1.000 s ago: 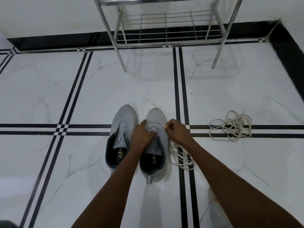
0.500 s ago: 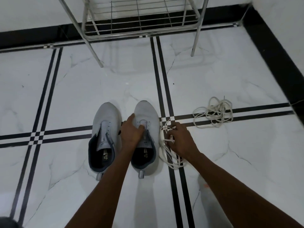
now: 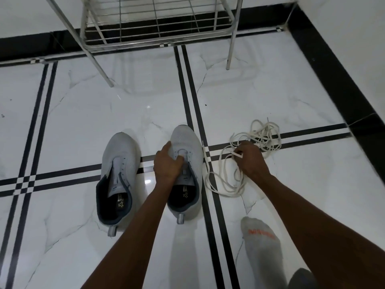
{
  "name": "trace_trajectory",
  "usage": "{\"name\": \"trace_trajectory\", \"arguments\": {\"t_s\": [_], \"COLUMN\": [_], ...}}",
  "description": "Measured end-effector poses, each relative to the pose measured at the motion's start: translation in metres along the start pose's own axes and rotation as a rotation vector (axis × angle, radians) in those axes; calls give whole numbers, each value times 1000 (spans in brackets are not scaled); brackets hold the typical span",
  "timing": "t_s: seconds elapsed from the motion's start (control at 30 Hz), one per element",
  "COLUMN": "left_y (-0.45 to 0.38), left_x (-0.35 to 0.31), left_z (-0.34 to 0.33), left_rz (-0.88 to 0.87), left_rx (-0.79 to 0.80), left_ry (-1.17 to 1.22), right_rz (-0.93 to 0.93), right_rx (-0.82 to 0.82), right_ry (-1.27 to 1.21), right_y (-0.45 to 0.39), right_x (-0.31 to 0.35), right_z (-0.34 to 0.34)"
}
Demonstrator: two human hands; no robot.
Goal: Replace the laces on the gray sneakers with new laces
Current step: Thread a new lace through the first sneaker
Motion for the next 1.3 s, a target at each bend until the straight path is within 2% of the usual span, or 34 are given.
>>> {"name": "trace_trajectory", "arguments": {"t_s": [0.2, 0.3, 0.43, 0.5, 0.63, 0.73, 0.87, 0.93, 1.03, 1.1, 1.17, 1.23, 1.3], "left_y": [3, 5, 6, 7, 5, -3, -2, -1, -7, -13, -17, -15, -13], "left_x": [-3, -2, -3, -7, -25, -33, -52, -58, -56, -53, -55, -61, -68], "left_z": [-2, 3, 4, 6, 9, 8, 5, 4, 11, 20, 27, 30, 31], "left_rz": [21, 18, 12, -40, -270, -319, -371, -320, -233, -205, -221, -271, -329], "left_rx": [6, -19, -16, -60, -163, -90, 242, 342, 305, 298, 315, 311, 286], "left_ry": [6, 25, 11, -39, -28, 51, 228, 342, 433, 480, 466, 414, 368], "right_rz": [7, -156, -142, -116, -82, -43, -49, -46, -128, -147, -60, 44, 119], "right_rx": [-103, -38, 51, 77, 129, 129, 147, 77, -46, -4, 21, 106, 281], "right_ry": [-189, -424, -507, -534, -539, -545, -644, -636, -488, -288, -179, -303, -455], "right_y": [-5, -12, -19, -20, -19, -20, -23, -28, -35, -37, -36, -33, -29], "right_x": [34, 55, 73, 79, 88, 96, 104, 103, 85, 73, 74, 94, 120], "right_z": [4, 8, 10, 9, 5, 5, 10, 17, 30, 34, 33, 28, 21]}}
Point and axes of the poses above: each hand's wrist, its own y-axis away from the middle knuckle, its own z-axis out of the back of the hand, x = y × z, the point moved 2 cm from there along -y, towards the middle knuckle, and after that the axes turned 8 degrees about -y, right-handed, at the moved point
